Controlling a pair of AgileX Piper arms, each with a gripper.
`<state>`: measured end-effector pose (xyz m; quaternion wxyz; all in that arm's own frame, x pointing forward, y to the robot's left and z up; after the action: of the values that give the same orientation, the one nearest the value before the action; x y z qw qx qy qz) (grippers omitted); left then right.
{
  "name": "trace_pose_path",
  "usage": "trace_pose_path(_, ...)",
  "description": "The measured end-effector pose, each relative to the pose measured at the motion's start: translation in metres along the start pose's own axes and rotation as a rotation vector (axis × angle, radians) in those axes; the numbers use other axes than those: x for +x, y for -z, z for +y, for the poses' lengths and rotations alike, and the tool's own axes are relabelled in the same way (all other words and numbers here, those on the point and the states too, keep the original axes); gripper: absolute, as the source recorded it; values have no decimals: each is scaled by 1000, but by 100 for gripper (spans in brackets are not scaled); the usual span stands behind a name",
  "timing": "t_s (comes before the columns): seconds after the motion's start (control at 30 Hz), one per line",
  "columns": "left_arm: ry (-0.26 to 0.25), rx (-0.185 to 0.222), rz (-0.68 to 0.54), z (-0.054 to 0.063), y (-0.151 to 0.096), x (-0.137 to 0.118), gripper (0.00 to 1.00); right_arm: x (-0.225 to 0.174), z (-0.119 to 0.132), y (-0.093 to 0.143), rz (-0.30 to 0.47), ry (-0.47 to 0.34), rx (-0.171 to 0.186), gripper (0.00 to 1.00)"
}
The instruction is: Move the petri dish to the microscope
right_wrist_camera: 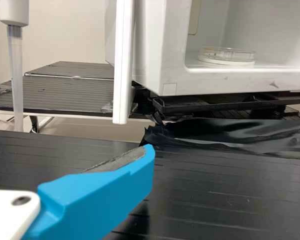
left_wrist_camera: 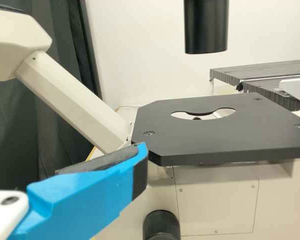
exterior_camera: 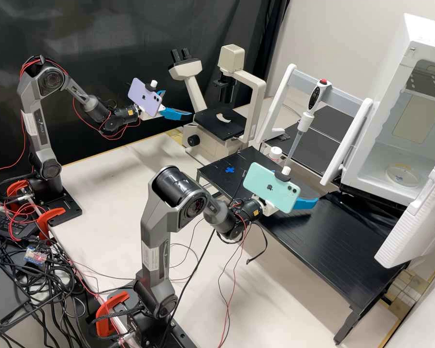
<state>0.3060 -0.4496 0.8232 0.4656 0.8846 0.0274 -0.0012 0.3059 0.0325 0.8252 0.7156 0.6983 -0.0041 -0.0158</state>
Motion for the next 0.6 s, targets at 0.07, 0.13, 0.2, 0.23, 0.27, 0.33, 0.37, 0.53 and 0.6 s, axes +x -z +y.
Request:
trace_pose_path(0.07, 0, 0, 0, 0, 0, 0, 100, 0, 0, 0, 0, 0, 0, 100)
trace_pose_path(0.13, 0, 0, 0, 0, 0, 0, 100, 0, 0, 0, 0, 0, 0, 100)
trace_pose_path(0.2, 0, 0, 0, 0, 0, 0, 100, 0, 0, 0, 0, 0, 0, 100)
trace_pose_path(0.23, 0, 0, 0, 0, 0, 0, 100, 0, 0, 0, 0, 0, 0, 100)
trace_pose_path(0.27, 0, 0, 0, 0, 0, 0, 100, 0, 0, 0, 0, 0, 0, 100)
trace_pose_path(0.33, 0, 0, 0, 0, 0, 0, 100, 0, 1, -2, -6, -3, 0, 100)
trace_pose_path(0.37, 0, 0, 0, 0, 0, 0, 100, -1, 2, -3, -12, -6, 0, 100)
trace_pose_path(0.53, 0, 0, 0, 0, 0, 0, 100, -4, 12, -18, -52, -31, 12, 100)
trace_pose_path(0.6, 0, 0, 0, 0, 0, 0, 100, -5, 18, -24, -61, -47, 31, 100)
